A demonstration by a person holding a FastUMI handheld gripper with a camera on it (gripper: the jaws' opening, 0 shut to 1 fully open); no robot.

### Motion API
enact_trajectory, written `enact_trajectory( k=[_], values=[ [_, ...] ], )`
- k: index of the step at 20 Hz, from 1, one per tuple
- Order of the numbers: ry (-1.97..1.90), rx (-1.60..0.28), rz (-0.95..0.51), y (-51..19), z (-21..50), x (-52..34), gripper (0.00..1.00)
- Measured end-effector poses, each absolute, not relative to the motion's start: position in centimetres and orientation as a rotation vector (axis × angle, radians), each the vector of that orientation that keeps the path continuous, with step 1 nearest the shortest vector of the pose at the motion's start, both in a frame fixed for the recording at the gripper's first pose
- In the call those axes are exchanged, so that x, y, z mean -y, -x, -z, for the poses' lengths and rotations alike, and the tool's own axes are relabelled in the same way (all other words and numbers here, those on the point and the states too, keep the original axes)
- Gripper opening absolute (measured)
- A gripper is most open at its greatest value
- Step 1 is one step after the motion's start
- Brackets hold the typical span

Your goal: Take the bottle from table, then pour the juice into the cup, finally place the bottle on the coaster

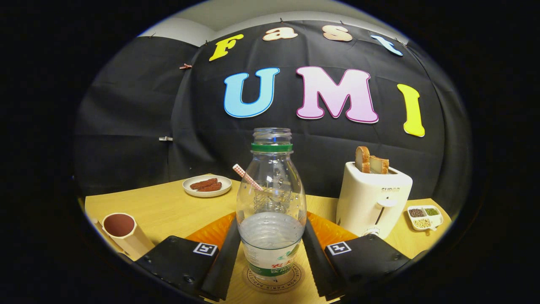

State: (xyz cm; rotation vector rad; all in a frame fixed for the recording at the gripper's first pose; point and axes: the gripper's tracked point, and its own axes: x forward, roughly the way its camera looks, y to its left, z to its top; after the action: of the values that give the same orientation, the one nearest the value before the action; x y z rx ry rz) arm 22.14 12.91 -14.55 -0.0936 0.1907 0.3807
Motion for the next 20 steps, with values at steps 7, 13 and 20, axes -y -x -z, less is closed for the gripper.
enact_trajectory(
  k=[7, 13, 20],
  values=[
    [0.131, -0.207, -0.368, -21.5, 15.4, -12.9, 1.0],
    [0.142, -0.133, -0.348, -18.8, 12.6, -12.0, 0.98],
    [0.165, -0.019, -0.336, -12.8, 6.6, -10.8, 0.97]
  ],
)
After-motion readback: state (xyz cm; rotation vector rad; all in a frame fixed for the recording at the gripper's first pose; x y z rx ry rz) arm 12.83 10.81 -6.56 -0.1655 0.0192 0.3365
